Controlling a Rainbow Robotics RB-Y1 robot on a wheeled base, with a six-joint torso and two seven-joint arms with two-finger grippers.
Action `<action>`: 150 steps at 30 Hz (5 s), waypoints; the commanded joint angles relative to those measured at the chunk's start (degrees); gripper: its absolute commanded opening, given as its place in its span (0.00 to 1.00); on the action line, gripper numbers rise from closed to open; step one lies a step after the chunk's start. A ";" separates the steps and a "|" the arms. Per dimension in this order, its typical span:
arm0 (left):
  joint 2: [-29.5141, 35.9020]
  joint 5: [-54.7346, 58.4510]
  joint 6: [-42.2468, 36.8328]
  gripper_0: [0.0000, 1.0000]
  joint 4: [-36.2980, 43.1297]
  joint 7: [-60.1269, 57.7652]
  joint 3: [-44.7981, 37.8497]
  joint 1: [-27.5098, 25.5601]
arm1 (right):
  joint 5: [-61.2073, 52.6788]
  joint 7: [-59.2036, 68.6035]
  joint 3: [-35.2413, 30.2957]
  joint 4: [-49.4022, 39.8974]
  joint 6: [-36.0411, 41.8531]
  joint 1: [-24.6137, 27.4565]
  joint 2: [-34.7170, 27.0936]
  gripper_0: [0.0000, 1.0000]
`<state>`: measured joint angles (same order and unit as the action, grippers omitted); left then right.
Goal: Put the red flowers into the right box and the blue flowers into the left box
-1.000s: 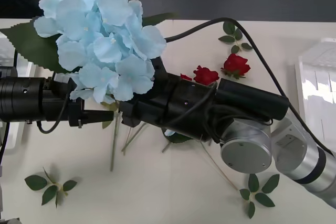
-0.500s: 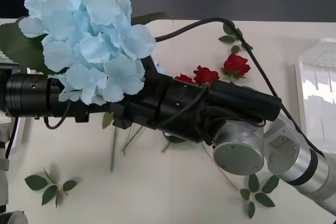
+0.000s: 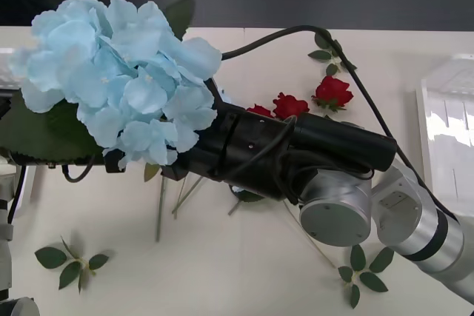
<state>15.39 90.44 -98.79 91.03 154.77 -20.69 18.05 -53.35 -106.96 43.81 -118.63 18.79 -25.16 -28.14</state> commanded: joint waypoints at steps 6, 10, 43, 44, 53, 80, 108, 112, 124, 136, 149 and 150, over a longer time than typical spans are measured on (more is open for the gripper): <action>0.43 3.08 3.42 0.00 0.82 0.23 -0.14 -1.97 | 1.05 1.85 -1.18 -1.08 -0.07 0.29 -0.16 0.70; 0.43 3.17 3.95 0.00 2.14 0.23 -0.40 -3.11 | 1.75 0.97 -2.06 -1.17 -0.25 0.55 -0.33 0.98; 12.30 -3.95 14.23 0.00 27.98 -27.42 -19.83 -25.88 | -23.38 4.39 -49.61 -1.78 54.77 10.13 -7.63 0.98; 12.65 -5.18 14.23 0.00 27.98 -28.83 -20.97 -26.23 | -23.56 6.68 -50.75 -1.70 56.35 10.13 -7.89 0.98; 13.09 -19.07 14.23 0.00 27.98 -40.60 -28.09 -27.63 | -16.44 24.79 -49.61 -1.34 64.00 8.37 -10.09 0.97; 14.05 -52.38 16.96 0.00 19.63 -61.35 -26.68 -17.79 | 19.51 32.78 -39.33 14.30 55.83 3.28 0.28 0.98; 18.80 -57.65 26.89 0.80 -1.38 -60.99 -18.24 -10.67 | 22.76 25.49 -36.34 27.92 43.35 2.40 5.82 0.97; 18.80 -54.05 25.57 0.94 2.22 -60.55 -18.24 -11.99 | 23.64 25.40 -36.25 27.92 43.35 2.40 6.70 0.98; 18.71 -40.95 18.98 1.00 19.63 -62.40 -17.37 -18.05 | 25.31 25.40 -35.11 28.01 43.35 2.49 8.46 0.98; 18.54 -45.88 17.75 1.00 30.26 -76.90 -2.07 -17.79 | 26.10 24.35 -34.32 27.84 43.43 3.72 8.28 0.97; 8.87 -58.18 8.35 1.00 31.49 -80.86 6.45 -10.58 | 23.46 20.92 -35.99 22.21 45.81 9.34 6.00 0.98; 8.25 -59.67 7.91 1.00 31.49 -80.77 7.51 -10.23 | 23.55 20.48 -36.43 20.28 45.98 10.92 5.91 0.98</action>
<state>24.67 33.14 -90.06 121.02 75.75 -14.64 6.28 -29.85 -83.60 8.74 -94.69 64.81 -16.15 -21.36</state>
